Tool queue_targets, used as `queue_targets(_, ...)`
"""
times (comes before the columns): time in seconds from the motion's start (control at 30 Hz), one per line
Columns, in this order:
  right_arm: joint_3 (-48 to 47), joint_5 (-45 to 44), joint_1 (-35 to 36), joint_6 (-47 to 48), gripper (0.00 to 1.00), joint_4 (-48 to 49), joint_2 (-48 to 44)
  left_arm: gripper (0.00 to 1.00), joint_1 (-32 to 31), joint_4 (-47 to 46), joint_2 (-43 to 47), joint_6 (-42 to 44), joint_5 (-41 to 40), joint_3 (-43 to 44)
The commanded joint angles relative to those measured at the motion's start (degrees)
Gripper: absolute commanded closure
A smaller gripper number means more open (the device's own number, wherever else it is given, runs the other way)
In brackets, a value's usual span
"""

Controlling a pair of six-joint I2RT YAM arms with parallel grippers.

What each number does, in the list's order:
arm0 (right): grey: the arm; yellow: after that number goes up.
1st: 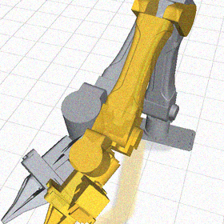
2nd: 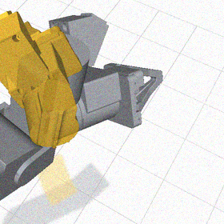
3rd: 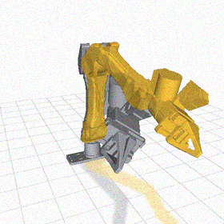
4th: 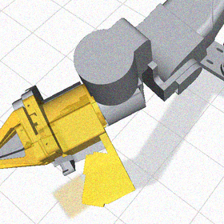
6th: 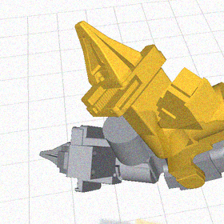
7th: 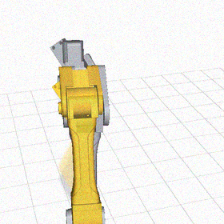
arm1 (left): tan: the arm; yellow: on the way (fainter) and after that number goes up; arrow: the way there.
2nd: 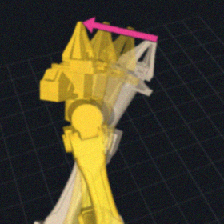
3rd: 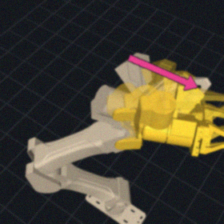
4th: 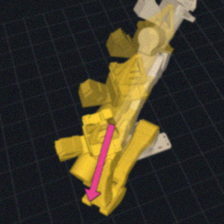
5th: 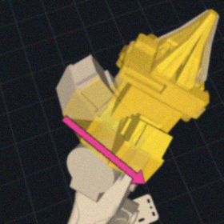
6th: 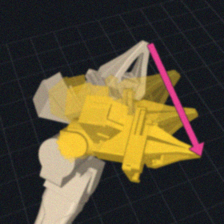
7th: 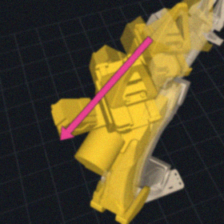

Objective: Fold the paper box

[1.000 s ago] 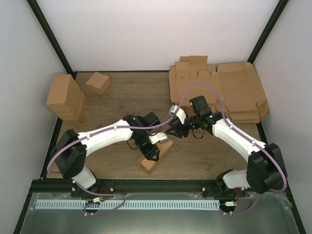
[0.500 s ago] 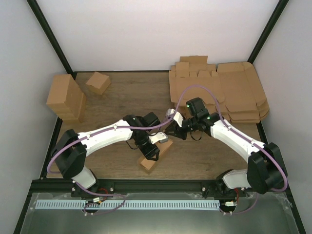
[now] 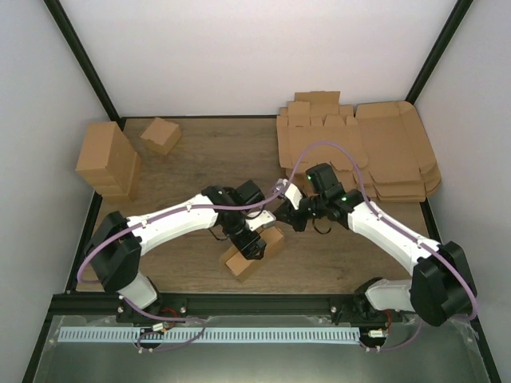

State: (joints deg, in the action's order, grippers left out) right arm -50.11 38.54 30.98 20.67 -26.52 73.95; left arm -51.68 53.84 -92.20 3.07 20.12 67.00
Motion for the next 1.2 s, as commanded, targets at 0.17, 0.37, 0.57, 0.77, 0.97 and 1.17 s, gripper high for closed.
queue_targets(0.17,4.5,-5.5,1.6,-10.1,0.99,6.1,-5.6,0.14,0.1,-2.8,-2.0,-4.0,-5.9,5.4)
queue_targets(0.37,10.0,-10.6,4.3,-18.6,0.98,13.2,-9.4,0.15,0.0,-3.5,-2.8,-5.6,-4.6,5.2)
queue_targets(0.57,12.3,-14.4,6.6,-24.0,0.98,16.0,-9.8,0.15,0.0,-4.2,-2.7,-6.6,-3.2,4.6)
queue_targets(0.77,14.4,-17.2,7.7,-28.3,0.98,17.6,-12.3,0.21,-0.2,-5.7,-3.7,-7.9,-1.4,3.1)
queue_targets(0.97,16.1,-19.6,9.1,-32.9,0.98,18.5,-13.9,0.22,-0.3,-6.3,-3.8,-8.7,-1.5,2.0)
queue_targets(1.17,17.3,-20.0,9.5,-34.5,0.98,19.6,-14.3,0.00,-1.1,-7.4,-1.9,-9.8,-2.1,2.2)
